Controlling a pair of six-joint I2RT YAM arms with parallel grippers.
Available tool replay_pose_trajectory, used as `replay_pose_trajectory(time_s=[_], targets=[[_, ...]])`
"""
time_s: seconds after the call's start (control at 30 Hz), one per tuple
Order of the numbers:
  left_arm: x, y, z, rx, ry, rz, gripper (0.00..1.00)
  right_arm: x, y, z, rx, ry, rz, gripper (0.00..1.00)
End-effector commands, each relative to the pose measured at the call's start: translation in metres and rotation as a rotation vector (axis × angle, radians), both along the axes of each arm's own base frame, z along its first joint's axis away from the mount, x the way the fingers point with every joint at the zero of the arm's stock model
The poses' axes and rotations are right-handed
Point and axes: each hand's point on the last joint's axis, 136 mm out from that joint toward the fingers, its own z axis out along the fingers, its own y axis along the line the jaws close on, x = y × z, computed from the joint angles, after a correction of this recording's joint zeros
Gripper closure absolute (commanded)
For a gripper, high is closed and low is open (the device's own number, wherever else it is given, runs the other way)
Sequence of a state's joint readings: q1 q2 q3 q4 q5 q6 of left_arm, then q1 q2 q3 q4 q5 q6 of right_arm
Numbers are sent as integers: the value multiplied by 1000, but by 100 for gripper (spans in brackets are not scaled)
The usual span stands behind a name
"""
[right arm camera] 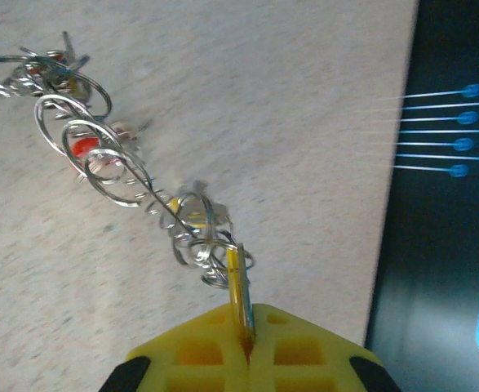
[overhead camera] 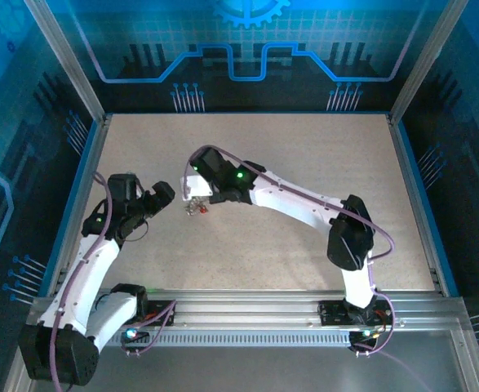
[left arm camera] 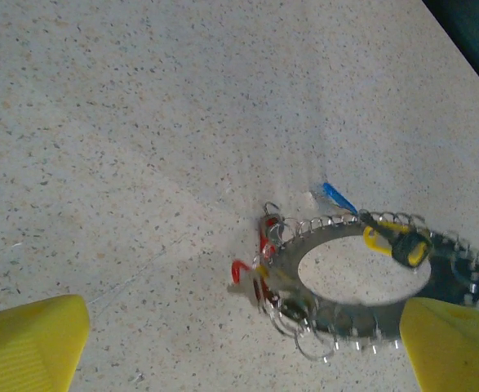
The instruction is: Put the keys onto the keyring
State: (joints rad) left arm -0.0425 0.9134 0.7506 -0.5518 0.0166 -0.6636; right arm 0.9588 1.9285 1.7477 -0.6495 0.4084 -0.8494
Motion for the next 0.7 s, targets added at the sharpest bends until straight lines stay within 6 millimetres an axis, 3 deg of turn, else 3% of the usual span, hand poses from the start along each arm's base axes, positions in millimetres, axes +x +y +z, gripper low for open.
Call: replay_pose_trajectory(time_s=[0.0, 0.2, 0.5, 0.67], targets=[[5, -7, 1, -39, 1, -32, 1, -27, -29, -7, -78, 68, 123, 100], [11, -26, 0, -121, -39, -112, 1, -57, -67, -30, -68, 185, 107, 100], [10, -26, -2, -123, -36, -112, 1, -107, -122, -82, -94, 372, 145, 100], [12, -26, -9, -141, -39, -98, 1, -119, -148, -111, -147, 463, 118, 100]])
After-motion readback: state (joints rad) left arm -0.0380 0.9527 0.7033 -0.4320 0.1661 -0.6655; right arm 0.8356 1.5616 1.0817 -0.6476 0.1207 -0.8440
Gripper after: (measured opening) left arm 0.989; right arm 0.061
